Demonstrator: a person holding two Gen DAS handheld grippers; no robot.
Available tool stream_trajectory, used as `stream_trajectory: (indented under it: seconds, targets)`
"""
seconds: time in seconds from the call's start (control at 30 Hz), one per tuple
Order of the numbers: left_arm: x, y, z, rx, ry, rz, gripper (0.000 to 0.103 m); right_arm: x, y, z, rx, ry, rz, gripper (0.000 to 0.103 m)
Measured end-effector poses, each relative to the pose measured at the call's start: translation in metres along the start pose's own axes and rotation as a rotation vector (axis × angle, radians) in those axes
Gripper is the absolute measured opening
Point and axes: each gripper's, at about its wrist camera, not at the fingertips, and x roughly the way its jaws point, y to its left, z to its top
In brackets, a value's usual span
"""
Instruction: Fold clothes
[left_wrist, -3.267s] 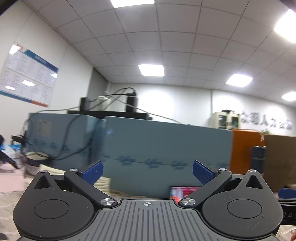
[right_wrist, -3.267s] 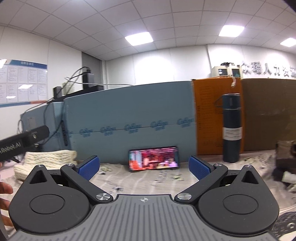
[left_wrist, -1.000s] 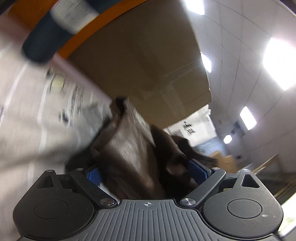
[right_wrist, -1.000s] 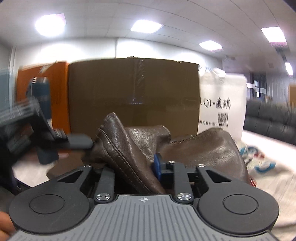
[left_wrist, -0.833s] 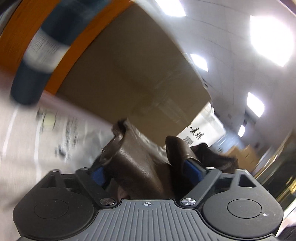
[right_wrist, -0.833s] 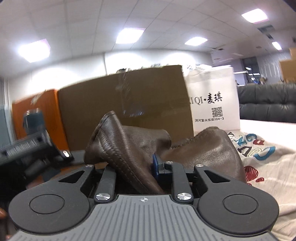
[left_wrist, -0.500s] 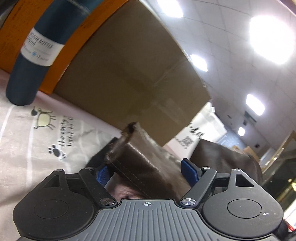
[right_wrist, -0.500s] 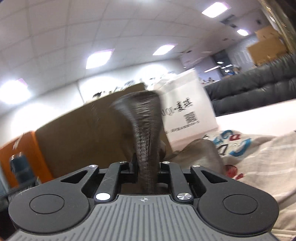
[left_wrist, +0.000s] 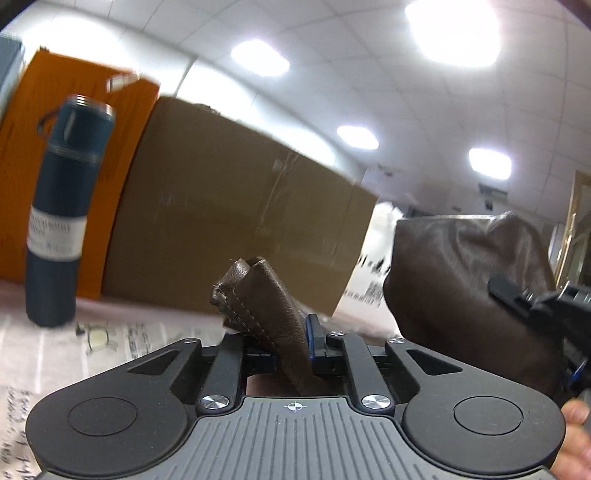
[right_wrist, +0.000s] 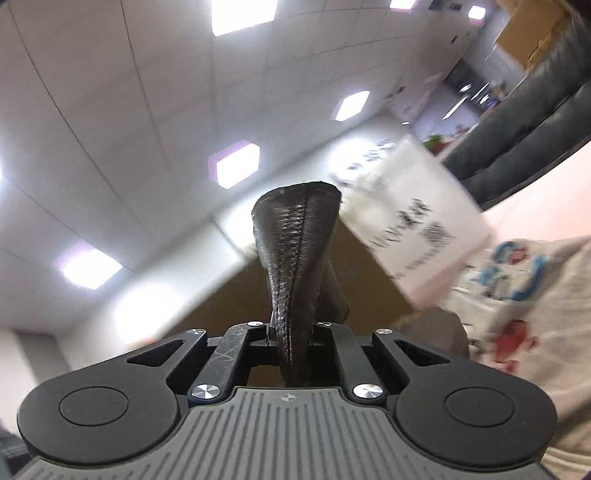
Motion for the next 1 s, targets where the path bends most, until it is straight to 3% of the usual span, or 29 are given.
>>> stream_trajectory:
  seconds: [0.27,0.57,0.77,1.0]
  targets:
    - [-0.060,0.008,0.026,-0.026,-0.067,-0.077,0.010,-0.027,0.045,0.030,0.123,-0.036,0.164,0.005]
    - [-0.153,0.060,0.042,-0.045,-0.080,-0.070,0.010,-0.049,0.125,0.008,0.171,0.031,0.346,0.005]
    - [-0.227,0.107,0.045,-0.001,-0.118,0.089,0.010,-0.037,0.175,-0.048,0.208,0.184,0.396,0.005]
    - [-0.320,0.161,0.055,0.069,-0.250,0.423,0.010,-0.003,0.219,-0.130,0.302,0.369,0.466,0.004]
